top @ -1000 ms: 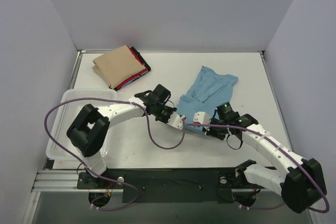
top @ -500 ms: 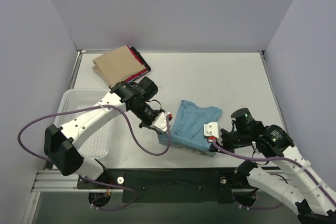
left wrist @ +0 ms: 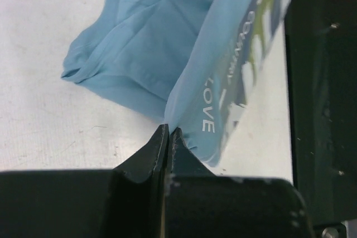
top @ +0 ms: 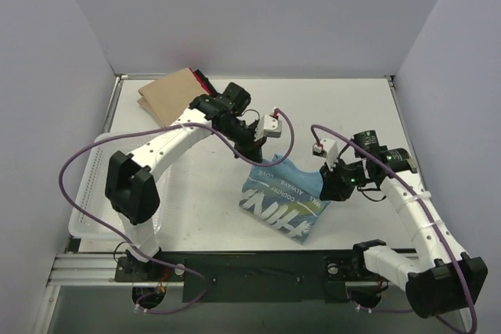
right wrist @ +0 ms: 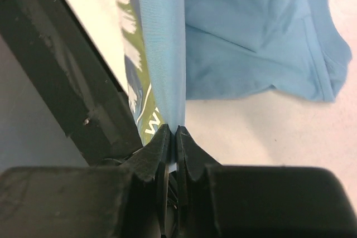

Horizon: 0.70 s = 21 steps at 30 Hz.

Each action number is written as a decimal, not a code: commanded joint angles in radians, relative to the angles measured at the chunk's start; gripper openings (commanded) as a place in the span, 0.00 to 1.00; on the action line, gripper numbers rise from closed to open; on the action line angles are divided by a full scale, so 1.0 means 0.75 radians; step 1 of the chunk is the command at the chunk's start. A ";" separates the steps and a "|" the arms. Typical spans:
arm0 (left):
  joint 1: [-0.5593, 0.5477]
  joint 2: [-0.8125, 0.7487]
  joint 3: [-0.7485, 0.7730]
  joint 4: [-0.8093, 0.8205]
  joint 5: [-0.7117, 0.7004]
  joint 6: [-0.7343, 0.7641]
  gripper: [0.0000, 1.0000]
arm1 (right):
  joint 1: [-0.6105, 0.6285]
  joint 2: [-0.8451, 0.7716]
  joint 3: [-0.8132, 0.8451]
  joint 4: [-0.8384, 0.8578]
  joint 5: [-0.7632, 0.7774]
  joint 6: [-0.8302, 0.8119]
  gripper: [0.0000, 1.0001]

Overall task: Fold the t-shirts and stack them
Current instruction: Fold the long partially folded tshirt into a neat square

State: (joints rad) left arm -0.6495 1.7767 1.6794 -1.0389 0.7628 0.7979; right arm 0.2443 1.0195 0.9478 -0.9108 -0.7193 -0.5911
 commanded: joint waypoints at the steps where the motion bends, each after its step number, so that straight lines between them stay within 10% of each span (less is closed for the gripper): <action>1: 0.027 0.152 0.137 0.233 -0.168 -0.221 0.00 | -0.139 0.105 0.039 0.032 0.083 0.099 0.00; 21: 0.023 0.672 0.552 0.532 -0.356 -0.475 0.00 | -0.311 0.692 0.274 0.271 0.307 0.082 0.00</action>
State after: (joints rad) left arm -0.6449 2.2608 2.0323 -0.7650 0.5571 0.4942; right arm 0.0189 1.5227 1.1202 -0.7128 -0.5579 -0.5236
